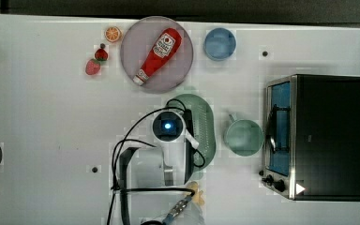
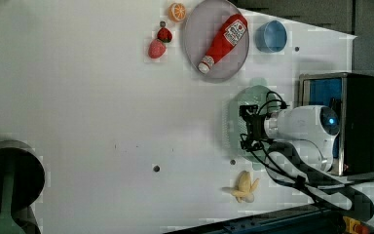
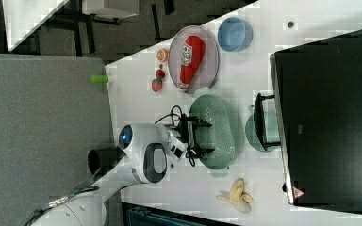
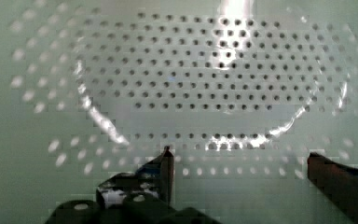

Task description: Drag strainer right to left.

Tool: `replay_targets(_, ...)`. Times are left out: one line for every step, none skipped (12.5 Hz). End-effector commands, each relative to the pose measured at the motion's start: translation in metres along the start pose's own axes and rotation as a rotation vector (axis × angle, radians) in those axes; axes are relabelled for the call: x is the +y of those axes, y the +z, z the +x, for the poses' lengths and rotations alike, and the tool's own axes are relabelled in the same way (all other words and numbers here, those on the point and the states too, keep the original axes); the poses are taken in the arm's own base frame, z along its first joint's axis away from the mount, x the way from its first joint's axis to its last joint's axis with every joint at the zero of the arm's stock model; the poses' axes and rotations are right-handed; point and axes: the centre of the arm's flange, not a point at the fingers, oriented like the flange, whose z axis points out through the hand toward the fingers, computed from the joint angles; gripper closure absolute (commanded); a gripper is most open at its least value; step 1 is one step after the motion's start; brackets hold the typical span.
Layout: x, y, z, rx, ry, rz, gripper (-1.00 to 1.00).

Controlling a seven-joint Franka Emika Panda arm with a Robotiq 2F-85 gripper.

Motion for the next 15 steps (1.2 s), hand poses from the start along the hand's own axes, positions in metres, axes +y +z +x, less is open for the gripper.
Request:
replay_targets(-0.011, -0.018, -0.023, 0.0, 0.019, 0.038, -1.0)
replay_targets(-0.01, -0.017, -0.033, 0.0, 0.006, 0.036, -1.0)
replay_targets(-0.01, -0.017, -0.044, 0.0, 0.01, 0.036, -1.0)
replay_targets(-0.008, -0.016, -0.055, 0.0, 0.027, 0.035, -1.0)
replay_targets(-0.008, -0.017, -0.067, -0.001, 0.048, 0.037, -1.0)
replay_targets(-0.007, -0.017, -0.08, -0.002, 0.069, 0.038, -1.0)
replay_targets(-0.005, -0.017, -0.093, -0.003, 0.091, 0.038, -1.0)
replay_targets(-0.005, -0.019, -0.107, -0.006, 0.102, 0.043, -1.0)
replay_targets(-0.004, -0.02, -0.12, -0.008, 0.109, 0.046, -1.0)
replay_targets(-0.002, -0.02, -0.132, -0.01, 0.11, 0.048, -1.0)
replay_targets(-0.002, -0.021, -0.144, -0.012, 0.104, 0.052, -1.0)
replay_targets(-0.002, -0.021, -0.154, -0.014, 0.103, 0.053, -1.0)
replay_targets(-0.002, -0.02, -0.165, -0.016, 0.097, 0.053, -1.0)
replay_targets(-0.003, -0.018, -0.175, -0.017, 0.091, 0.055, -1.0)
replay_targets(-0.006, -0.016, -0.186, -0.023, 0.093, 0.056, -1.0)
